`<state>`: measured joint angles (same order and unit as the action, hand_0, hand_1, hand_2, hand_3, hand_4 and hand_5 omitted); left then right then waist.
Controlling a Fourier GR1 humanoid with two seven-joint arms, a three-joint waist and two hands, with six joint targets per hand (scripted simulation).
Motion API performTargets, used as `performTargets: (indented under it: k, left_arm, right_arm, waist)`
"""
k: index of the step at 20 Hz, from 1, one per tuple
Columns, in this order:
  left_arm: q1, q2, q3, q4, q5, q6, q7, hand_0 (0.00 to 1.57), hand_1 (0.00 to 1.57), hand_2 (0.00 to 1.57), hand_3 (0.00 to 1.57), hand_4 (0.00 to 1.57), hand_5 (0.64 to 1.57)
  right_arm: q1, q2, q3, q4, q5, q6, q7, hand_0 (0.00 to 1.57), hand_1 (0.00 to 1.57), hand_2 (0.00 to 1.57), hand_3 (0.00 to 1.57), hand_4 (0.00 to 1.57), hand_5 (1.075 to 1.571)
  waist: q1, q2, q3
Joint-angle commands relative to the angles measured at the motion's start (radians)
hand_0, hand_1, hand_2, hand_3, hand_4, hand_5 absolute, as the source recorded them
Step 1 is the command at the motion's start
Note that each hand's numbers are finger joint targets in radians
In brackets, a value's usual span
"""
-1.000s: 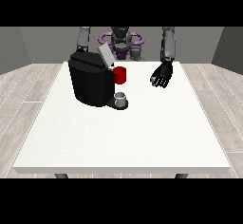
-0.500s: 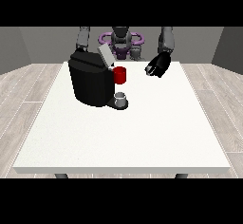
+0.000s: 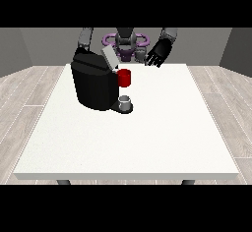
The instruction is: Insert the coffee pod into the coffee machine and close the lid
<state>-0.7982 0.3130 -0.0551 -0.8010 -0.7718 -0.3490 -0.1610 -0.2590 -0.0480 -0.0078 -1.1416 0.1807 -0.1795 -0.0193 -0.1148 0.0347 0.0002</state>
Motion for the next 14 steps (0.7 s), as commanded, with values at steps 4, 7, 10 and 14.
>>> performTargets:
  k: [4,7,10,14]
  left_arm:
    - [-0.124,0.019,0.043,-0.022,0.011,-0.07,0.04,1.34,1.34,1.37,1.35,0.56,1.571]
    - [-0.192,0.012,0.124,0.015,0.059,-0.063,0.109,0.98,0.98,1.2,1.37,0.51,1.571]
    - [-0.237,0.095,0.178,0.055,0.084,-0.103,0.086,1.23,1.23,1.26,1.27,0.5,1.571]
    - [-0.343,0.097,0.192,0.062,0.084,-0.112,0.138,1.26,1.26,1.29,1.27,0.49,1.571]
  right_arm:
    - [0.022,0.046,0.044,-0.011,-0.015,-0.017,-0.082,0.0,0.0,0.0,0.0,0.0,1.571]
    - [-0.02,0.025,0.028,-0.056,-0.009,0.012,-0.062,0.0,0.0,0.0,0.0,0.0,1.571]
    - [-0.004,0.016,0.045,-0.108,0.002,0.018,-0.043,0.0,0.0,0.0,0.0,0.0,1.571]
    - [-0.097,0.023,0.028,-0.125,-0.004,0.004,-0.006,0.0,0.0,0.0,0.0,0.0,1.571]
  waist:
    - [-0.04,0.024,0.0001]
    - [-0.097,0.047,-0.0001]
    - [-0.149,0.073,-0.0004]
    - [-0.16,0.123,-0.0001]
